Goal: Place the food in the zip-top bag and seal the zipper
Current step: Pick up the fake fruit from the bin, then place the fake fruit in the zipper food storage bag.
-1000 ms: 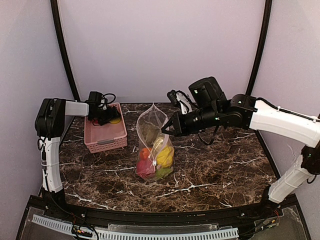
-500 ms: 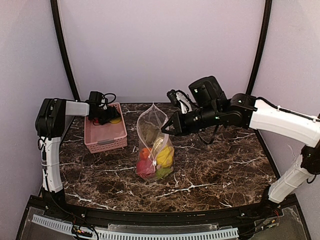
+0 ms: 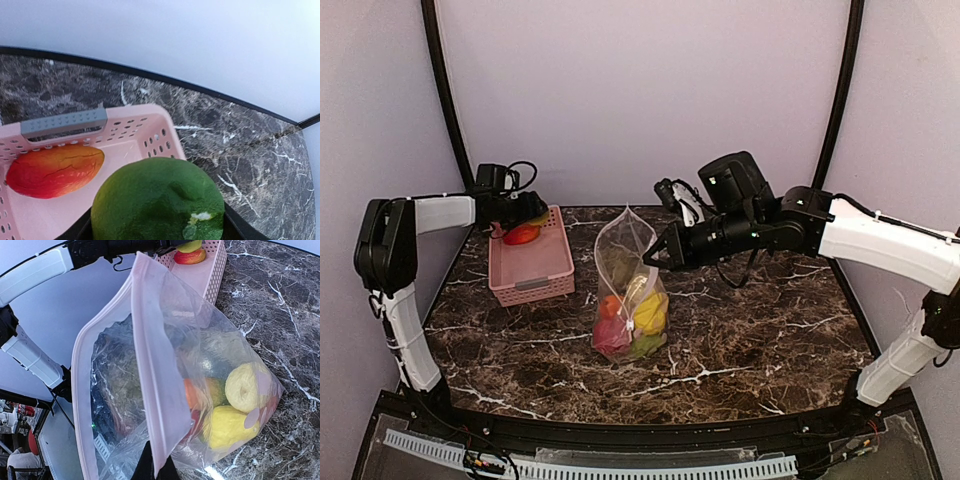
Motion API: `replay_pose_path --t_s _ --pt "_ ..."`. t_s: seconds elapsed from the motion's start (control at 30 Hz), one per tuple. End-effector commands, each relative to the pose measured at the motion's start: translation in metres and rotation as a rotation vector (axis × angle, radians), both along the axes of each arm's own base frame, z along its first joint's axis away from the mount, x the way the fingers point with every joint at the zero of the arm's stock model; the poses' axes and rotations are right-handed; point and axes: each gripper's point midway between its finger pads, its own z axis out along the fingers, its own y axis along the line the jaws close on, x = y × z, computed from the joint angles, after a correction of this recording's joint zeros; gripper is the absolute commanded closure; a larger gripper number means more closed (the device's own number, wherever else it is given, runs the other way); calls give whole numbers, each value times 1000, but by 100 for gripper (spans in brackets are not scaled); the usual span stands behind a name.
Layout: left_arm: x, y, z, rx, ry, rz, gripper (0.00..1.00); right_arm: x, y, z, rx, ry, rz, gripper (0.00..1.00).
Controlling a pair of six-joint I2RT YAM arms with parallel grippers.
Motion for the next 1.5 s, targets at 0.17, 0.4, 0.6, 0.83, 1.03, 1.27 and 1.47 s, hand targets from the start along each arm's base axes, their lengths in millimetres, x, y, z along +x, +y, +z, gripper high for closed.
replay_pose_path --t_s 0.17,0.4,0.6,0.83,1.03,1.27,1.47 --pt "-57 6 78 -60 -169 9 36 1 4 8 41 -18 17 100" --pt "-115 -29 108 -153 -211 -116 36 0 6 10 50 -15 26 100" --pt "-175 -90 125 -182 -229 -345 36 0 4 12 49 -20 19 100" --pt "-228 -123 156 -272 -274 -473 36 0 3 10 46 -19 18 100" --pt "-285 -171 188 -351 -313 -710 36 1 5 13 50 -24 23 100" --pt "-329 -214 219 -342 -369 -877 36 0 6 12 52 -16 21 100" --pt "-346 -239 229 -307 -408 -936 36 -1 5 10 52 -10 22 100"
